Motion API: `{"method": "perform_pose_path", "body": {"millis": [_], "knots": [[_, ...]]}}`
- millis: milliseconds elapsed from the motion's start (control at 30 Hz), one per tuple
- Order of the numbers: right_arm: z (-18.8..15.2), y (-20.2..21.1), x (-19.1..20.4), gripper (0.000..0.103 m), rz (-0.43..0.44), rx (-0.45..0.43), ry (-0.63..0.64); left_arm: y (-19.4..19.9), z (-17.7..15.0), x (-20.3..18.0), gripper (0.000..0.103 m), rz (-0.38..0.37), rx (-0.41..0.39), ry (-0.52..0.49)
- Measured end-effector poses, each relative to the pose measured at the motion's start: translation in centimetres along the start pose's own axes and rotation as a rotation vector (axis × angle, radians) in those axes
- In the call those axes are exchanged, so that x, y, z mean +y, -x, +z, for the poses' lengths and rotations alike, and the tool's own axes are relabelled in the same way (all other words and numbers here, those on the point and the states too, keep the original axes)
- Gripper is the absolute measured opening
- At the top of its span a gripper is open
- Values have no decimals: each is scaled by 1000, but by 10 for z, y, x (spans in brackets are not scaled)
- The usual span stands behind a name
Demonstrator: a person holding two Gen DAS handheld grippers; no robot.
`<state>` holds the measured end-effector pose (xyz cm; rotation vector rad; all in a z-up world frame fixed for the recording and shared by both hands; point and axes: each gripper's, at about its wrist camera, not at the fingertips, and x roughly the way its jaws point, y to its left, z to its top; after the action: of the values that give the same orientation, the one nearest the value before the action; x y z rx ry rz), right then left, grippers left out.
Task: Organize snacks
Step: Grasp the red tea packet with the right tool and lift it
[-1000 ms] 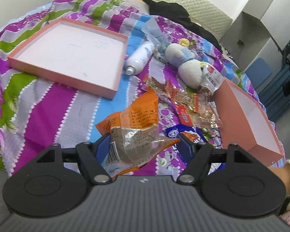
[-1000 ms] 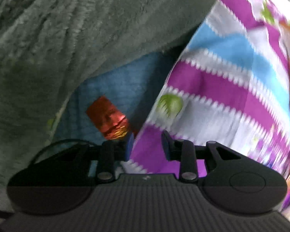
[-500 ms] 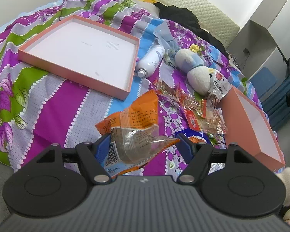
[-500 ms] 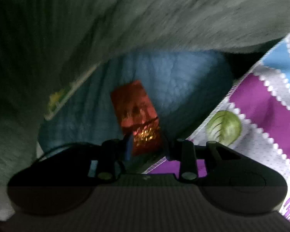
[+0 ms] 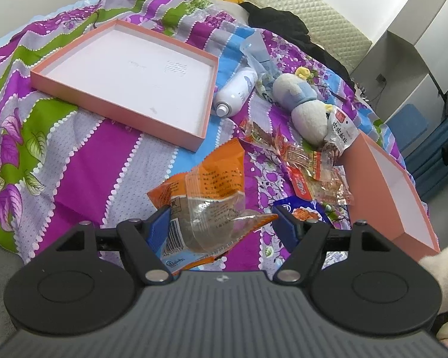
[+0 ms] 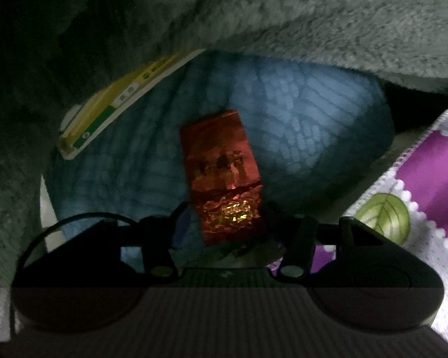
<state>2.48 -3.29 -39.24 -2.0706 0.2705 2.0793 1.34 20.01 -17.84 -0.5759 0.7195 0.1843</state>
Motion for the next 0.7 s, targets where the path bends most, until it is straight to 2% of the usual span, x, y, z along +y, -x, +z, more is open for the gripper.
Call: {"method": "perform_pose_path", "body": {"millis": [333, 533, 633, 700], "knots": [[-7, -20, -2, 58, 23, 18, 26, 0, 0, 10, 77, 7, 2, 17], [-5, -5, 0, 53, 47, 32, -3, 2, 1, 9, 77, 4, -3, 14], [-6, 8, -1, 53, 48, 32, -51, 4, 3, 4, 77, -1, -7, 10], [-10, 19, -8, 53, 44, 15, -134, 6, 4, -1, 77, -4, -13, 2]]}}
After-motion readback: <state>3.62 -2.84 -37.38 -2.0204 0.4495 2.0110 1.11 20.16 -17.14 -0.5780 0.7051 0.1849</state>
